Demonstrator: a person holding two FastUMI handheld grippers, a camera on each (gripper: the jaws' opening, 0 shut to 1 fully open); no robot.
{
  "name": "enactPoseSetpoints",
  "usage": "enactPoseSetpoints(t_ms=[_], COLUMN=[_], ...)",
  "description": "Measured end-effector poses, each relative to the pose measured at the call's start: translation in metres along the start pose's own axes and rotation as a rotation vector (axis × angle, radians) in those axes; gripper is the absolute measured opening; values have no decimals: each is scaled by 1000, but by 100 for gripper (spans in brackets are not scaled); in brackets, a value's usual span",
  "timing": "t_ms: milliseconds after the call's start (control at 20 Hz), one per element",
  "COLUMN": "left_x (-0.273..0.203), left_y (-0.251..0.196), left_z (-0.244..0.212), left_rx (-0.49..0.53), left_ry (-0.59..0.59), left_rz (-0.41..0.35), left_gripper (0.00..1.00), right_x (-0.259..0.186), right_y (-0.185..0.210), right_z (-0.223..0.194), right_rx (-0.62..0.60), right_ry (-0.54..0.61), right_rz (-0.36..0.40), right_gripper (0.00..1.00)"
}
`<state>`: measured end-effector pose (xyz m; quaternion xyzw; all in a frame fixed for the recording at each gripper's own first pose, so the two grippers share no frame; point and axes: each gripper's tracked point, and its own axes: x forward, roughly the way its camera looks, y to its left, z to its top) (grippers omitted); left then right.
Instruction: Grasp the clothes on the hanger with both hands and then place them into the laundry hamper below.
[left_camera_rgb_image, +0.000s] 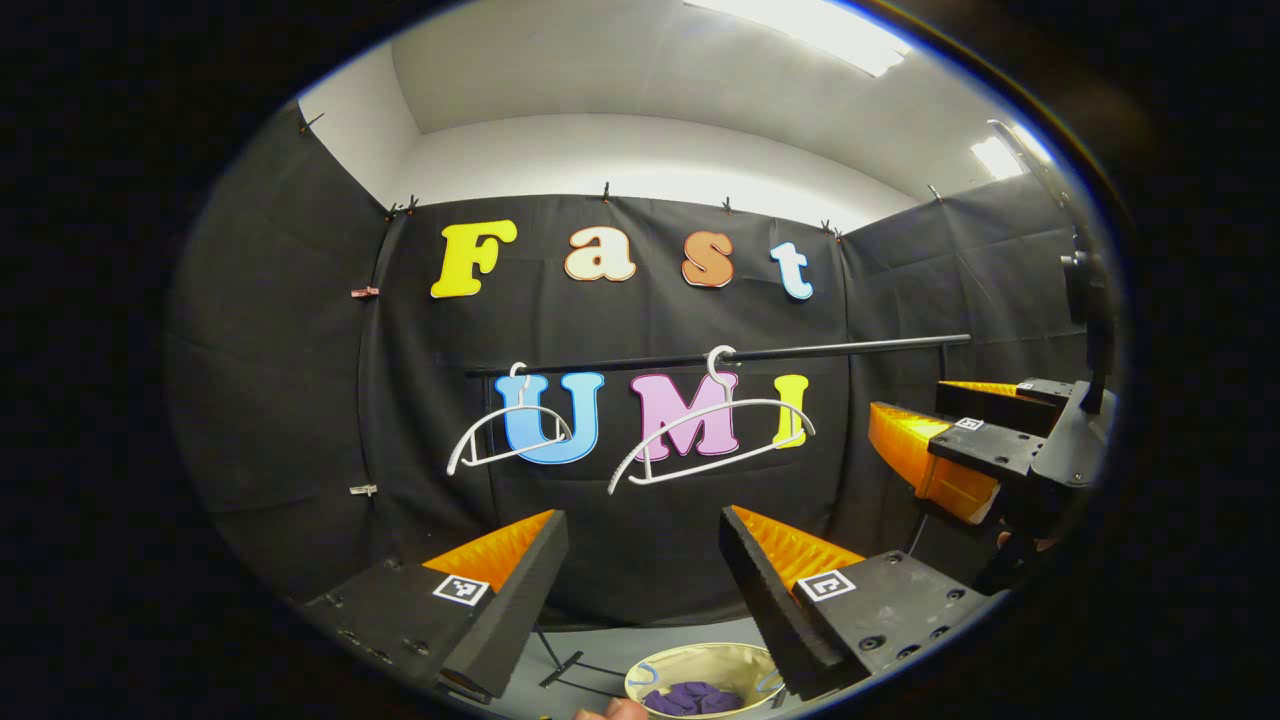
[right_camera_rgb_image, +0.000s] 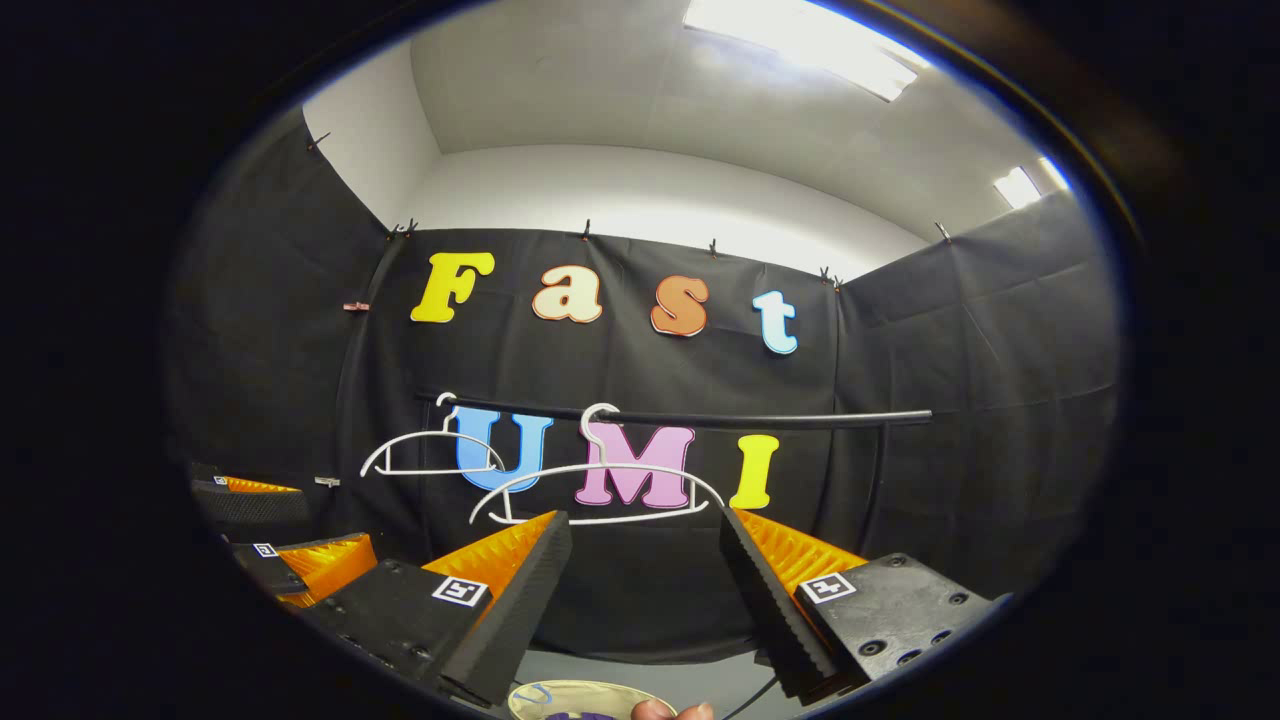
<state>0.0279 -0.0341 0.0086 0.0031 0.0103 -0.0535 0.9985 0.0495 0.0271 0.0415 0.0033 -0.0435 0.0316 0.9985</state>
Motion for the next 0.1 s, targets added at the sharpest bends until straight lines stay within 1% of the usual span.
enactPoseSetpoints(t_ms=[100], left_x=[-1], left_y=[0], left_z=[-1], left_rx=[0], left_ry=[1], left_rz=[2], left_gripper=[96], right_x=[0], right_y=[1], right_z=[1], right_rx=[4], right_ry=[-5], right_rz=[-1], right_gripper=[97])
